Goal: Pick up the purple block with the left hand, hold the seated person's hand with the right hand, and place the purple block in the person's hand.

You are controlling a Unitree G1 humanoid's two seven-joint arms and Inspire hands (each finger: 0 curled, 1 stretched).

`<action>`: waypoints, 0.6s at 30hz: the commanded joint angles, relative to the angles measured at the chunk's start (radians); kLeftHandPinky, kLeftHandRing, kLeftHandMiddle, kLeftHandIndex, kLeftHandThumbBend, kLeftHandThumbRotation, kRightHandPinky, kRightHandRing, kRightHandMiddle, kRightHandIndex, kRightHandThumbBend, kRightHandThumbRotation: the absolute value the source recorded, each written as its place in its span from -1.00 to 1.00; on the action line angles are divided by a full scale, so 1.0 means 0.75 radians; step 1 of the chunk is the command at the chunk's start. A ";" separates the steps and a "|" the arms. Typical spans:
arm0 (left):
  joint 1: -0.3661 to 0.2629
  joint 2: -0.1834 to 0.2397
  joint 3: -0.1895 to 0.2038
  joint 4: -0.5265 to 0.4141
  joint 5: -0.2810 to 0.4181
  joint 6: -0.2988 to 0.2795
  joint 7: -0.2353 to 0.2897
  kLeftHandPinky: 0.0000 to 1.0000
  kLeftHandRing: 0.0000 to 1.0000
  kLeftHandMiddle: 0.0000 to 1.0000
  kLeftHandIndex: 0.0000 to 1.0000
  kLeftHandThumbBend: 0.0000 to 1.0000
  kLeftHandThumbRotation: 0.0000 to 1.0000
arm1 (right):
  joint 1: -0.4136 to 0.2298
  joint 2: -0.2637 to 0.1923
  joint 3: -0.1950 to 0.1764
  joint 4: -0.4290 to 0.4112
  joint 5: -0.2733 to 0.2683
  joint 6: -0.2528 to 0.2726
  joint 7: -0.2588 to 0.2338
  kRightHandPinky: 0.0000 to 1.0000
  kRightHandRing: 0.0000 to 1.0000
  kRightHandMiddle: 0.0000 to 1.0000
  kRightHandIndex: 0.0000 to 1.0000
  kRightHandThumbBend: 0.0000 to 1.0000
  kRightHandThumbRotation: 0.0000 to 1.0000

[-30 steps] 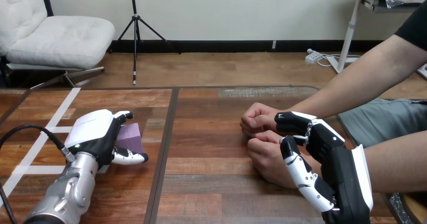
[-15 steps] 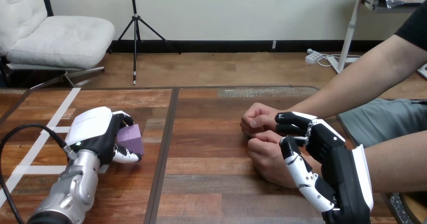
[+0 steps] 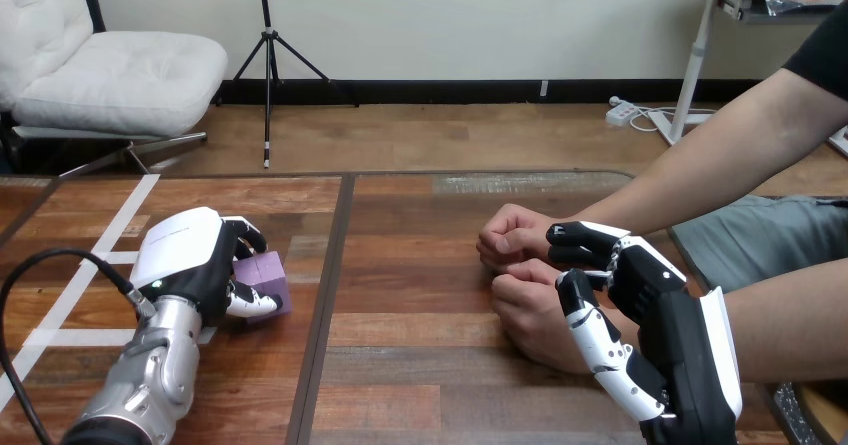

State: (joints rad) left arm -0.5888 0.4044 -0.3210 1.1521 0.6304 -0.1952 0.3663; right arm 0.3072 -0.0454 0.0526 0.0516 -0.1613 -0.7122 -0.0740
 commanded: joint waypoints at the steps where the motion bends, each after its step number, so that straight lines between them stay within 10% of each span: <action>1: -0.080 -0.012 0.012 0.019 -0.024 -0.028 0.069 -0.12 -0.02 0.07 0.08 0.25 -1.00 | -0.067 0.005 -0.012 -0.008 0.006 -0.038 -0.009 0.16 0.40 0.44 0.34 -0.26 -0.01; 18: -0.073 -0.017 0.005 0.037 -0.063 -0.065 0.103 -0.21 -0.12 -0.04 -0.03 0.20 -1.00 | -0.064 0.013 -0.008 -0.013 0.024 -0.020 -0.009 0.12 0.37 0.42 0.33 -0.22 0.04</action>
State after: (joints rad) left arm -0.5895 0.3951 -0.3179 1.1758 0.5903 -0.2247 0.4258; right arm 0.3072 -0.0448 0.0528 0.0516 -0.1599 -0.7157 -0.0787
